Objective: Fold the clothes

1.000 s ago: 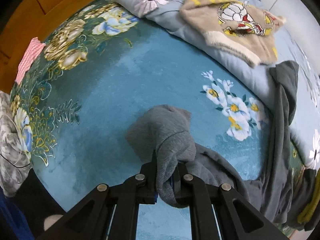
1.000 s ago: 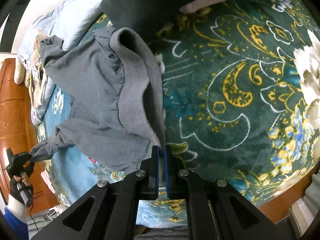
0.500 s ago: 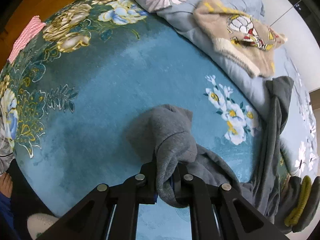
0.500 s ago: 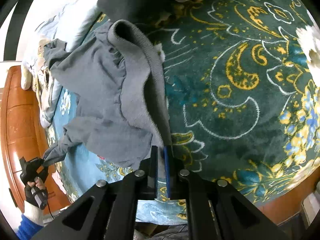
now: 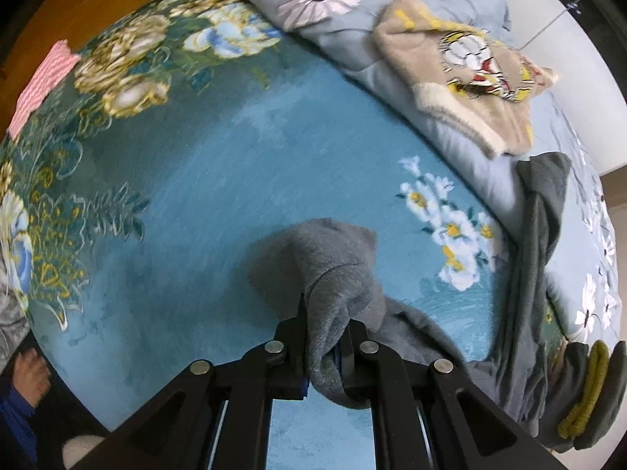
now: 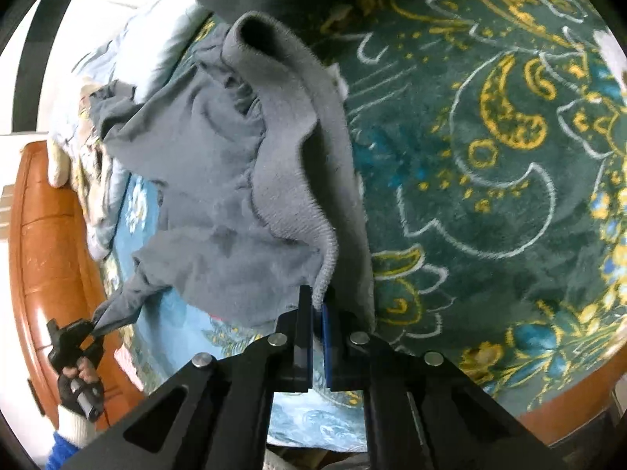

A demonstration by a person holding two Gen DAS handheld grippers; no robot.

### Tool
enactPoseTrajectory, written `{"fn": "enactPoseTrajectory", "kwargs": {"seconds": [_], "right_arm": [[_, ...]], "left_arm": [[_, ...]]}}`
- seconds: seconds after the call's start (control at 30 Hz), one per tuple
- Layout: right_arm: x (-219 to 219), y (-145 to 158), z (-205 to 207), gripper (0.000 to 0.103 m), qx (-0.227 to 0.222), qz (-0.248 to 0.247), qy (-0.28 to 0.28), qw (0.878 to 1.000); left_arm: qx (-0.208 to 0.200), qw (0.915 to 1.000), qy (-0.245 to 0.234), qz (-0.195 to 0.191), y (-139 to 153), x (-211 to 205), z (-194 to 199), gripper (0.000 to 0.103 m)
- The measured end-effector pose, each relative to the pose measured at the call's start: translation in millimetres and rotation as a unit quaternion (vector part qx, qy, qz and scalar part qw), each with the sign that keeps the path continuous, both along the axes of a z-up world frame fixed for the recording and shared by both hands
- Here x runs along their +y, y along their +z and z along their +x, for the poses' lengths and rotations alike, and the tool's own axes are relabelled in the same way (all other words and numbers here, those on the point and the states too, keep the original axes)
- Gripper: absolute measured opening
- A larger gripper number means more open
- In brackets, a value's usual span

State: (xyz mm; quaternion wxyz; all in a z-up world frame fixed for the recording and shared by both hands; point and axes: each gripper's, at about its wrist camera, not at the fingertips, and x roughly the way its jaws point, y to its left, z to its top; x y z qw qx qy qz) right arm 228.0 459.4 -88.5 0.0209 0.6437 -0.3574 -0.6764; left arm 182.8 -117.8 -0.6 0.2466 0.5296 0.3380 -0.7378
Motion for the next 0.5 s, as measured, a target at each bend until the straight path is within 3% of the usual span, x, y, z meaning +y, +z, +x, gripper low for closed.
{"fn": "enactPoseTrajectory", "kwargs": {"seconds": [0.03,0.13,0.2,0.23,0.3,0.37,0.5], "right_arm": [[1,6,-3,0.003,0.008,0.009,-0.001,1.000],[12,34,-10,0.003,0.044,0.026,-0.009,0.999],[19,53,-12,0.003,0.071,0.029,-0.014,0.997],[22,62,-11,0.003,0.086,0.034,-0.014,0.996],[24,64,-10,0.003,0.091,0.059,-0.001,0.994],[23,45,-7,0.003,0.063,0.063,0.007,0.996],[21,8,5,0.003,0.022,0.046,0.004,0.999]], "left_arm": [[0.010,0.9999,-0.005,0.002,6,0,-2,0.008],[0.093,0.9952,-0.020,0.020,40,-4,-1,0.008],[0.120,0.9925,-0.019,0.013,54,-9,11,0.008],[0.118,0.9929,-0.015,0.007,54,-12,19,0.008],[0.076,0.9971,0.005,0.004,30,-23,37,0.008],[0.025,0.9989,0.039,0.012,-4,-35,57,0.008],[-0.017,0.9974,0.065,0.025,-42,-41,79,0.008]]}}
